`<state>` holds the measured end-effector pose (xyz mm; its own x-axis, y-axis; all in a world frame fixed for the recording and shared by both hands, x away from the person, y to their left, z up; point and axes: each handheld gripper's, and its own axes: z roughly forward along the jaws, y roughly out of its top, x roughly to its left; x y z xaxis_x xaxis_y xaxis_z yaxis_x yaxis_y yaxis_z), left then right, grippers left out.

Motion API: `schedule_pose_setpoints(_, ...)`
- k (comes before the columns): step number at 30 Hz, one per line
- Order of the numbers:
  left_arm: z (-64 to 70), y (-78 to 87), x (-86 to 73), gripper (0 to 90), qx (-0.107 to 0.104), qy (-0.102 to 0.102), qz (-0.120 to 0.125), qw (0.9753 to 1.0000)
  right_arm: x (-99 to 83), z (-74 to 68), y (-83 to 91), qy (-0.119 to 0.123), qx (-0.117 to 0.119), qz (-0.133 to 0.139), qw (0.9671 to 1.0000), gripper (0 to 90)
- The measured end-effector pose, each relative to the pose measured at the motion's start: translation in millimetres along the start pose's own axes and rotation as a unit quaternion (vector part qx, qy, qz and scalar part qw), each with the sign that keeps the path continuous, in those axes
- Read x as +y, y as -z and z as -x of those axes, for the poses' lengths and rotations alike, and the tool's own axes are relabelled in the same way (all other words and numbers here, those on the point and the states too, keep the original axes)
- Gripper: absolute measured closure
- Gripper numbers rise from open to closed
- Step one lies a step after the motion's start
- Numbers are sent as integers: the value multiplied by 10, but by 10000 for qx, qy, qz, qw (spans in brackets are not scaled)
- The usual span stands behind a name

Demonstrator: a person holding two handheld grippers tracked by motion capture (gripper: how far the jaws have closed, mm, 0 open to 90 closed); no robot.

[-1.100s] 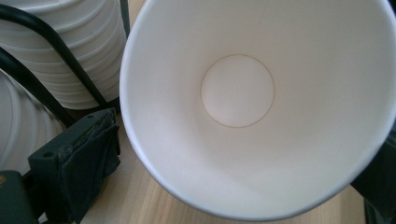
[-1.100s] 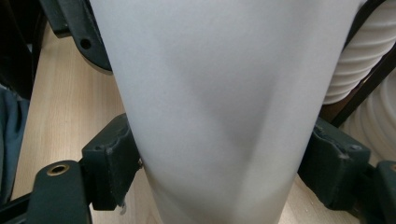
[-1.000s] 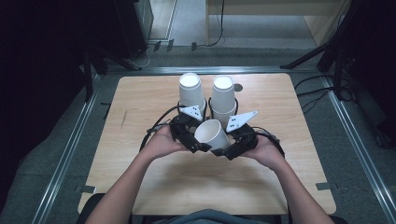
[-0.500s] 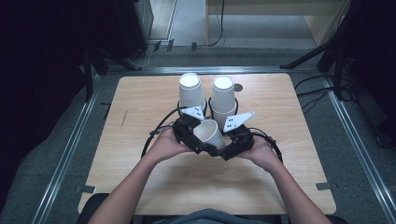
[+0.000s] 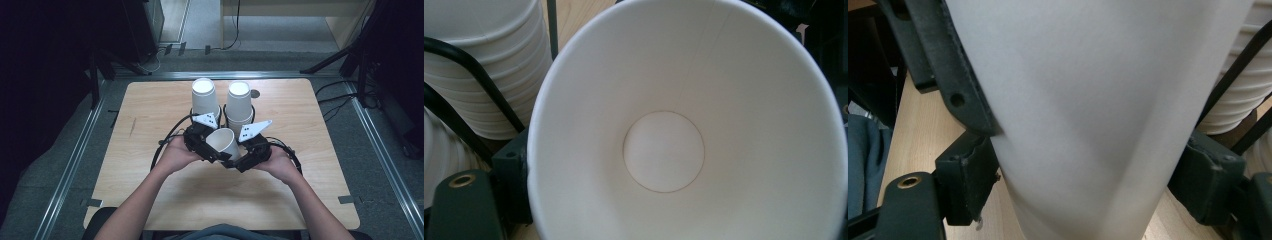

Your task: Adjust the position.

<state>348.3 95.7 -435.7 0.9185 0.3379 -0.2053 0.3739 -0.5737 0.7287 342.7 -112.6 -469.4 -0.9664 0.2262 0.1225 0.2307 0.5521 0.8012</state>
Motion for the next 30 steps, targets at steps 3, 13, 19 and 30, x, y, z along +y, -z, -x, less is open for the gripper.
schedule_pose_setpoints(3, 3, 8, 11, 126, -21, -16, -5, 10000, 2, -4, 17, 14, -11, 2, 10000, 201)
schedule_pose_setpoints(13, -10, 50, 17, 140, -25, -9, -29, 10000, -5, -18, 29, 28, -45, -63, 10000, 160)
schedule_pose_setpoints(19, -20, 80, 16, 139, 18, 11, -74, 10000, -33, -31, 25, 8, -138, -232, 9996, 160)
schedule_pose_setpoints(30, -36, 122, -7, 138, 68, -123, -358, 9993, -107, -69, 22, -3, -146, -590, 9982, 159)
